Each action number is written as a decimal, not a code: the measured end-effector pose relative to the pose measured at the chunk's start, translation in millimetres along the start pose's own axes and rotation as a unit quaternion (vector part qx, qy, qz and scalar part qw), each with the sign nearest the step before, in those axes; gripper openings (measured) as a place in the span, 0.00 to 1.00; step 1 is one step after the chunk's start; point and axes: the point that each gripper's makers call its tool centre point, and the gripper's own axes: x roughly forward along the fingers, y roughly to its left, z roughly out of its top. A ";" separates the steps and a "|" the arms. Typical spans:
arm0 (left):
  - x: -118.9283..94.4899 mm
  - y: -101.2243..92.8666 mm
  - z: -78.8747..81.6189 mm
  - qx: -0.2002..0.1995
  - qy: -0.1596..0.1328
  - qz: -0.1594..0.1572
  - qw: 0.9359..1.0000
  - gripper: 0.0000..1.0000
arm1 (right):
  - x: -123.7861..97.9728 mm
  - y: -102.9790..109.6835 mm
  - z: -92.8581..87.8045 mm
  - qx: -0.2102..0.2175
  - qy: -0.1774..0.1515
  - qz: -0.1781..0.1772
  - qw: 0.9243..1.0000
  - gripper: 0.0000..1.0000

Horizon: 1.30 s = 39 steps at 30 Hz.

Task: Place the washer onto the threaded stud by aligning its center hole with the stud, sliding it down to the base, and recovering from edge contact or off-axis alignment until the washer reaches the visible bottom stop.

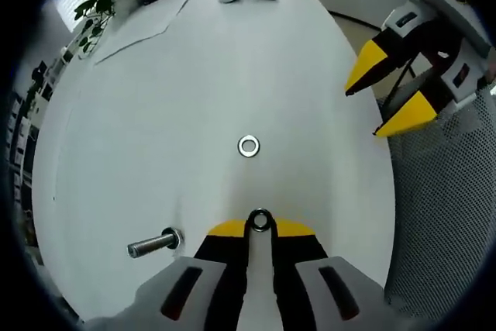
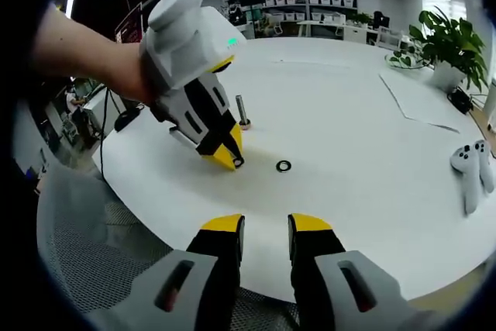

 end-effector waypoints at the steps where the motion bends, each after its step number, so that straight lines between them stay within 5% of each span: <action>1: -1.6 1.3 0.6 0.001 -0.004 0.003 1.000 0.08 | 0.1 0.2 -0.1 0.000 0.000 0.000 1.000 0.26; 27: -78.6 51.5 10.1 -0.049 -0.078 0.068 0.993 0.08 | 2.9 5.5 -5.1 -0.016 0.016 0.012 1.000 0.26; 39: -88.7 61.5 11.7 -0.061 -0.083 0.084 0.991 0.08 | 3.4 8.0 -8.7 -0.020 0.025 0.018 0.999 0.26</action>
